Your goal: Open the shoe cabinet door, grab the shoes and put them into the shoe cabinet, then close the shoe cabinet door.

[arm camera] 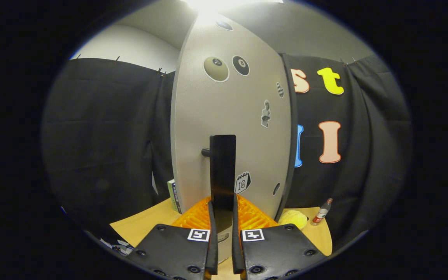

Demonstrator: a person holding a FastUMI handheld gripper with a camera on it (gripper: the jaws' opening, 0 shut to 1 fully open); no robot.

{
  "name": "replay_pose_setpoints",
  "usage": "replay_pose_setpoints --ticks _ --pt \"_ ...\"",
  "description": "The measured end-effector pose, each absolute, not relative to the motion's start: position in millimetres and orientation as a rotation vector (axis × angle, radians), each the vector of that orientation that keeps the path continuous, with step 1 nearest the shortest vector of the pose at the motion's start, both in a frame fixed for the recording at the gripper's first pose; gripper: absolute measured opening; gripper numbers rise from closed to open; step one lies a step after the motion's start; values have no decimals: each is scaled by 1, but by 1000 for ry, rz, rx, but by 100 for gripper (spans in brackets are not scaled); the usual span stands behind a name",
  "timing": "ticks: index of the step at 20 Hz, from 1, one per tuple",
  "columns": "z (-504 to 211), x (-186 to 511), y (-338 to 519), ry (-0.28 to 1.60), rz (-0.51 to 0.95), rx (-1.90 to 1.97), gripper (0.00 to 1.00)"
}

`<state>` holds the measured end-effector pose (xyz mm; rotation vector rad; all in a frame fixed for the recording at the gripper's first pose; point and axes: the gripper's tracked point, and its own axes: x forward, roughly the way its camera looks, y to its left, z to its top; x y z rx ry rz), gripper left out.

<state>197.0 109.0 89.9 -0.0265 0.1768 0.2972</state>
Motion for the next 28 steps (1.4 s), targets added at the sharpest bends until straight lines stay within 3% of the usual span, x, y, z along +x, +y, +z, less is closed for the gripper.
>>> replay_pose_setpoints --ticks 12,14,18,20,22,26,28 --pt "93 194 49 150 21 -10 15" --pt "94 193 37 147 -38 -5 9" --pt "97 191 59 120 -17 135 9" --pt "102 193 58 90 -28 145 41" --pt "114 196 48 26 -76 124 58" --pt "128 204 58 -64 -31 91 66" --pt "128 205 68 -72 11 77 79"
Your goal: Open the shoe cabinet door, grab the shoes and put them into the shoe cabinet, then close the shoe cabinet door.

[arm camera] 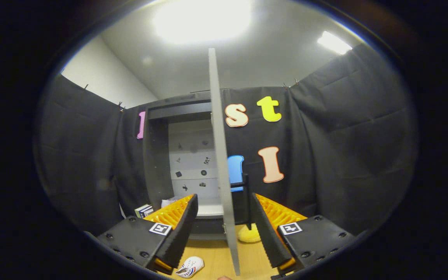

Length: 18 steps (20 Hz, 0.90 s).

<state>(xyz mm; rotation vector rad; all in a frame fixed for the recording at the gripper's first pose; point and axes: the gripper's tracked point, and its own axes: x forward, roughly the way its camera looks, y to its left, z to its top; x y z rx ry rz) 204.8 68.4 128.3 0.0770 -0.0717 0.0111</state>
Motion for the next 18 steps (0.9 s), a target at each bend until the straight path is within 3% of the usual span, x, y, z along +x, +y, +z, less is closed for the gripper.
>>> replay_pose_setpoints --ticks 3,9,18 --pt "119 205 84 -31 84 52 99" --pt "79 193 116 131 215 36 98" --pt "23 175 134 351 250 42 98"
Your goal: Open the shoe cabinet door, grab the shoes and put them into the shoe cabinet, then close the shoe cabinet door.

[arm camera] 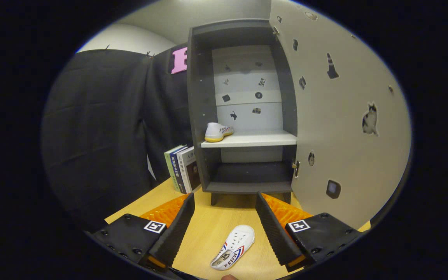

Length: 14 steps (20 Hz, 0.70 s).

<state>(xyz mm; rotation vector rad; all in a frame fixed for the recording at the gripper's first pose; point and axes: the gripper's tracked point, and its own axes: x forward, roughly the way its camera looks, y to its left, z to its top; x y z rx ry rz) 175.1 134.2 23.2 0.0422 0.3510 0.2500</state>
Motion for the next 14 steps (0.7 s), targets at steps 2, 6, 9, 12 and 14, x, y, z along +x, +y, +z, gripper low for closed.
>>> replay_pose_setpoints --ticks 2,6,9,12,14 --pt "10 174 134 397 239 33 98" --pt "-11 154 132 528 219 28 98" --pt "-23 141 126 611 214 -6 98" --pt "-34 127 126 701 209 -6 98" --pt "-39 122 126 742 206 -16 98"
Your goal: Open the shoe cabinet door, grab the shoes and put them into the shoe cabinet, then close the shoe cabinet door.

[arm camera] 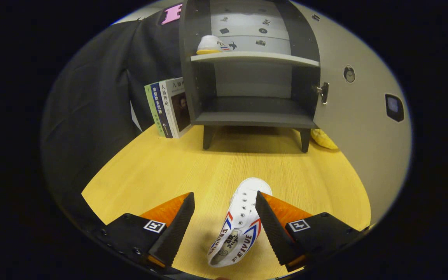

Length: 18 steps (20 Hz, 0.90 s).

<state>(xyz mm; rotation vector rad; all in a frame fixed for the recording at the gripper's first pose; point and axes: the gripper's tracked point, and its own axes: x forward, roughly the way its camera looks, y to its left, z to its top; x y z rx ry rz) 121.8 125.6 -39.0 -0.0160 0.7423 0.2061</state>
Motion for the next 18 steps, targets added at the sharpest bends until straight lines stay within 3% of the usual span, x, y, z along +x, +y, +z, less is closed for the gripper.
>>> replay_pose_setpoints --ticks 12,17,18 --pt "-63 88 103 1002 80 -126 95" --pt "-62 88 82 1000 45 -250 83" --pt "-62 90 85 992 44 -229 72"
